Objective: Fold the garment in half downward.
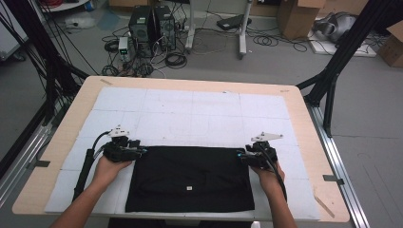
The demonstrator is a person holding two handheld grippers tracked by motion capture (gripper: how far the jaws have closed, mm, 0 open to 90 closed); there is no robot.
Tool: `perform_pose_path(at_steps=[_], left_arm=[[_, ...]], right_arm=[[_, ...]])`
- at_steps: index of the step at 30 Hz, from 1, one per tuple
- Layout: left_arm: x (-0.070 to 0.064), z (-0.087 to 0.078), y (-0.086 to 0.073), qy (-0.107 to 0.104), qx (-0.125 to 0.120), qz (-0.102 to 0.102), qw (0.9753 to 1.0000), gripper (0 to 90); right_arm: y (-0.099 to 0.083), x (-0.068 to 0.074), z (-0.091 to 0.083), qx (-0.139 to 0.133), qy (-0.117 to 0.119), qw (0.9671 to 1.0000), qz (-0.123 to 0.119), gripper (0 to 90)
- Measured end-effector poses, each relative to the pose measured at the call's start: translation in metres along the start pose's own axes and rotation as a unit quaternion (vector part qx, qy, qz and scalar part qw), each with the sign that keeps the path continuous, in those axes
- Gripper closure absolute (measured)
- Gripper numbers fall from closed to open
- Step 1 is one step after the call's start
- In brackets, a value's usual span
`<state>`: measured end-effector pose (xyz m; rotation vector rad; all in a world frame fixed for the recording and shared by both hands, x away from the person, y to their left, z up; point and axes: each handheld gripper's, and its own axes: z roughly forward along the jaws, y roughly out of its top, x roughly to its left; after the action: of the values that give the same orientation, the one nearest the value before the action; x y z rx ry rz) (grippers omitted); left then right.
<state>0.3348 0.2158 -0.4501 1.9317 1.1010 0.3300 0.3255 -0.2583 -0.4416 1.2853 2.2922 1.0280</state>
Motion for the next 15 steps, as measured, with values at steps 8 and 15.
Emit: perform_pose_path(at_steps=[8, 15], left_arm=[[-0.004, -0.006, -0.001, -0.002, -0.015, 0.02, 0.9997, 85.7], [0.013, -0.002, 0.031, 0.007, -0.065, -0.018, 0.9977, 86.0]], right_arm=[[-0.005, 0.0, -0.004, -0.006, 0.034, 0.9991, 0.026, 83.8], [0.01, -0.013, -0.01, -0.046, 0.014, 0.9984, 0.031, 85.3]])
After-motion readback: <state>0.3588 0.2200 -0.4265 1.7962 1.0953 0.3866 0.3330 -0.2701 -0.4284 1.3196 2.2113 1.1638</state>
